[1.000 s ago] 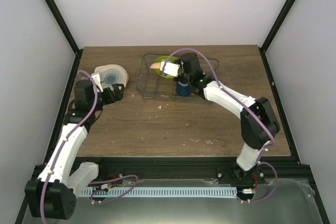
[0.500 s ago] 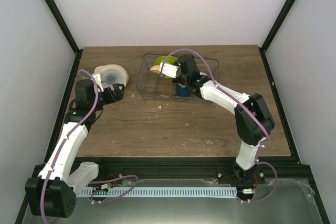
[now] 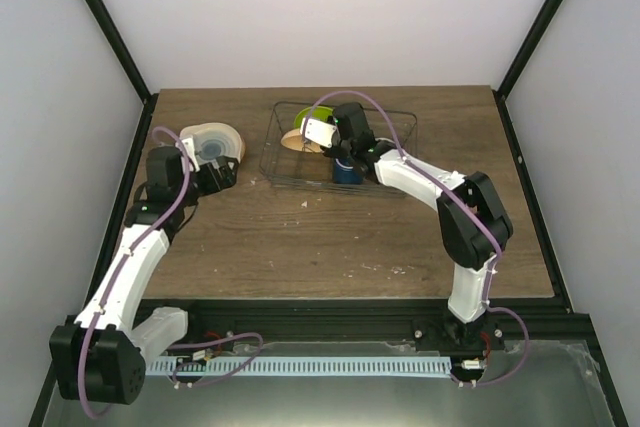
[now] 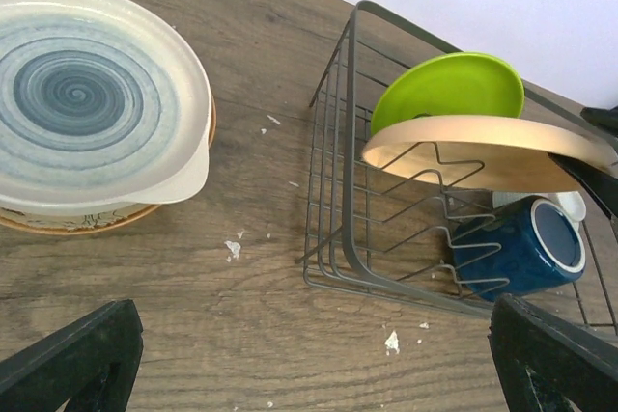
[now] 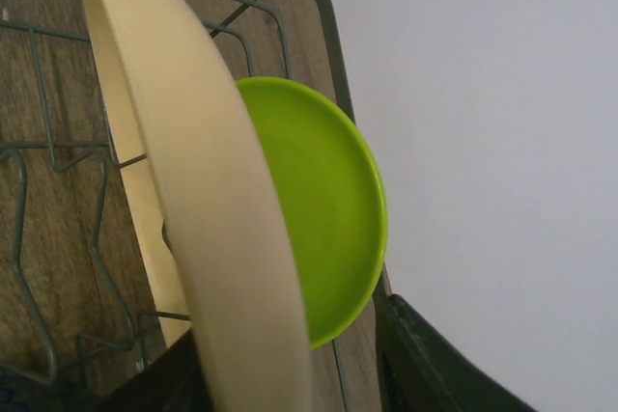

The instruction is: Load the mixed dishes into the dish rack

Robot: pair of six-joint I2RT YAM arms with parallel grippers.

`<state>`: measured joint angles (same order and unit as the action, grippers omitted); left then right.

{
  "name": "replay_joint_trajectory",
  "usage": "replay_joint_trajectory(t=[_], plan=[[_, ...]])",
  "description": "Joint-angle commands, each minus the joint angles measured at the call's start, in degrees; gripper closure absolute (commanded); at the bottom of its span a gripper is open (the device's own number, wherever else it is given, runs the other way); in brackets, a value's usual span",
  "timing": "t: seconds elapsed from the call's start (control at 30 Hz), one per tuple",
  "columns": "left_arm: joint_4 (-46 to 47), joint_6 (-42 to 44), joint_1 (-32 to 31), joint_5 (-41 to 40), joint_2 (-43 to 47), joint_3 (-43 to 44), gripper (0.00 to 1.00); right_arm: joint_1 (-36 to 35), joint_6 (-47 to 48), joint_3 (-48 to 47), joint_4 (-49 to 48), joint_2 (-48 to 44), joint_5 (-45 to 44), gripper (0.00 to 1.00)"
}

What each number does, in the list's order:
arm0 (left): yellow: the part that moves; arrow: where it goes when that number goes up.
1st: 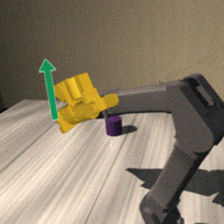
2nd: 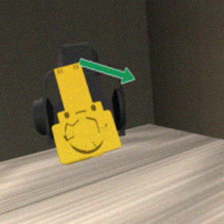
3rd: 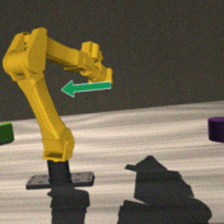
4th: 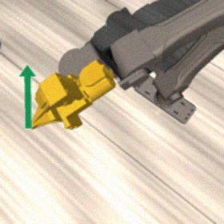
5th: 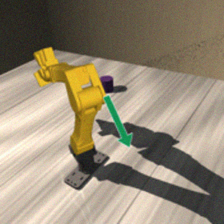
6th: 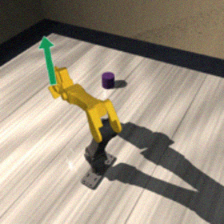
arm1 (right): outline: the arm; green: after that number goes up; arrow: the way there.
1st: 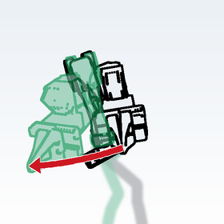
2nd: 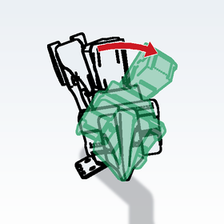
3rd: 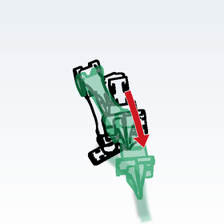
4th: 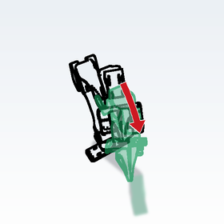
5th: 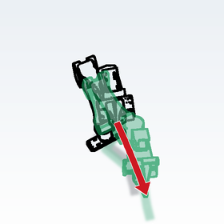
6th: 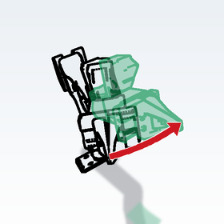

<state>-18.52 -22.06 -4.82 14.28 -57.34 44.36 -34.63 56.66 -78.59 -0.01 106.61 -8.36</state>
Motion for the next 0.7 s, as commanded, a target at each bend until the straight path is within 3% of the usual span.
replay_joint_trajectory(t=[0.0, 0.17, 0.47, 0.67], plan=[[0.6, 0.1, 0.0, 0.5, -1.4, 2.6, 0.0, 0.3, -0.9, -2.8, 0.1, -1.6, 0.1, 0.59], [-0.6, 0.6, 0.0, -1.0, -3.6, 4.9, 0.0, 0.3, -1.0, -2.6, -0.8, -3.2, -0.4, 0.47], [-1.6, 0.7, 0.0, -2.0, -6.3, 7.4, 0.0, 1.3, -1.3, -4.6, -1.0, -3.4, -1.0, 0.44], [-1.7, 0.8, 0.1, -2.9, -7.0, 8.7, 0.0, 0.0, -3.3, 2.1, 0.7, -10.2, 0.3, 0.43]])
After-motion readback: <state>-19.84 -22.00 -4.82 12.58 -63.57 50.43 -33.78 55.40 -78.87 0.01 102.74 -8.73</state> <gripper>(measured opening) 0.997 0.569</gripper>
